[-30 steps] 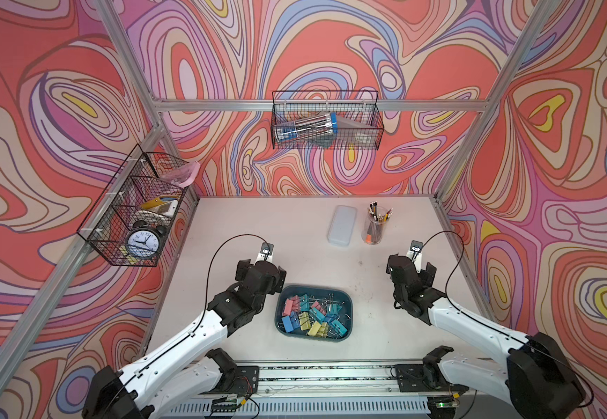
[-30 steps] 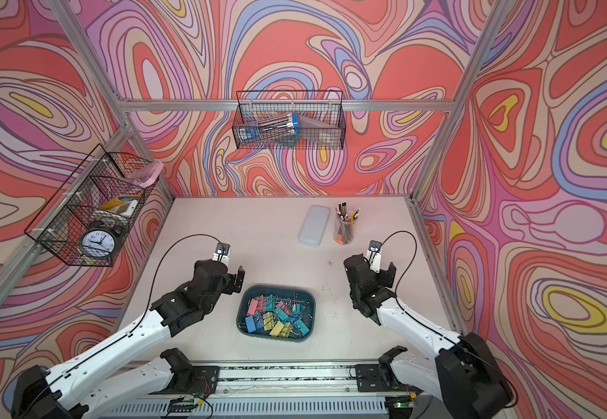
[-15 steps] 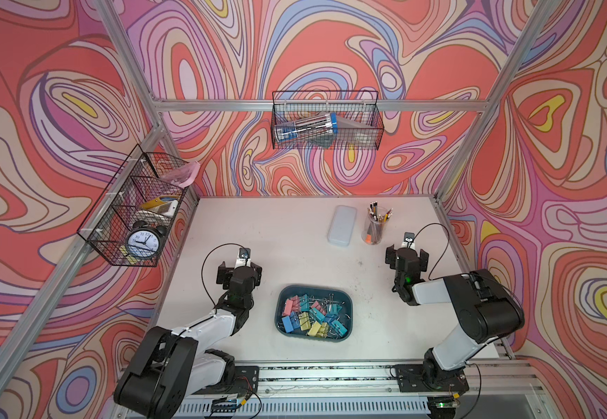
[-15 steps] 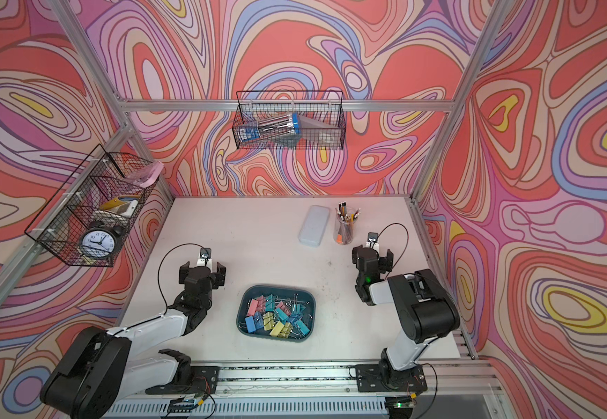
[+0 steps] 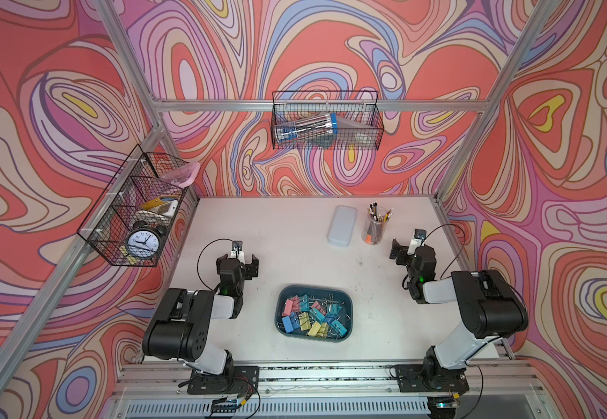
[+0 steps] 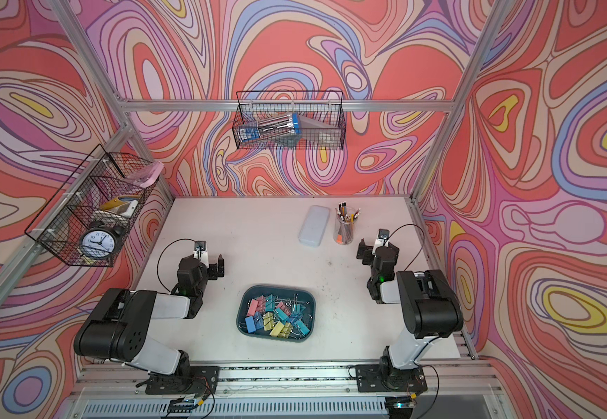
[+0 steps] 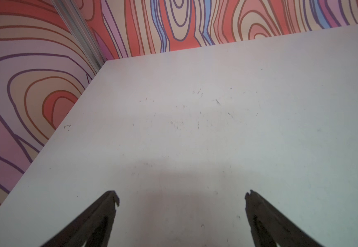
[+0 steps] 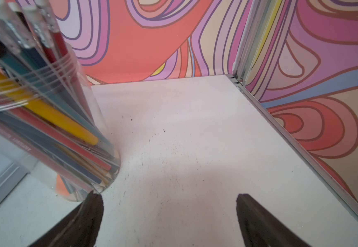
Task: Put the binder clips in the storage box
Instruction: Reset both arms
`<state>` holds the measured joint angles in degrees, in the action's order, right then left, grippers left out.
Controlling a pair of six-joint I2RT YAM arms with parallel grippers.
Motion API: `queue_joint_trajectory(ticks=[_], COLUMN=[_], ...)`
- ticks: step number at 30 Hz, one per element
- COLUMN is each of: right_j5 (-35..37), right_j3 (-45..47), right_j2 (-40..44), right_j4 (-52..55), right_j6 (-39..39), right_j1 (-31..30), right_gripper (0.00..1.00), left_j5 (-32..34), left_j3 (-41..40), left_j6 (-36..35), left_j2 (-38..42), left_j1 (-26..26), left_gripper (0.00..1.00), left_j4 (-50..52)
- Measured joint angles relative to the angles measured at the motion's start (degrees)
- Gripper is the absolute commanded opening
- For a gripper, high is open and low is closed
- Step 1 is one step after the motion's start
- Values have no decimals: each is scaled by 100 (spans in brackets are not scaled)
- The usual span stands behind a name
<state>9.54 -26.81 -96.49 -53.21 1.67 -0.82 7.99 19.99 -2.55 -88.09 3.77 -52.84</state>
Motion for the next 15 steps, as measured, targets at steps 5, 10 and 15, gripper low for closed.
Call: queue_joint_trajectory(ticks=[5, 10, 15], right_j5=[-68, -94, -109], right_j3=[0, 0, 0], right_j2=[-2, 0, -2], right_j4=[-52, -81, -85], right_j6=[0, 0, 4], right_j1=[0, 0, 0], right_gripper=[98, 98, 98], left_j5=[-55, -61, -61], left_j3=[63, 63, 63], left_j6=[90, 109, 109], left_j2=[0, 0, 0], left_j1=[-13, -13, -13], left_gripper=[99, 99, 99], left_j4=[55, 87, 90])
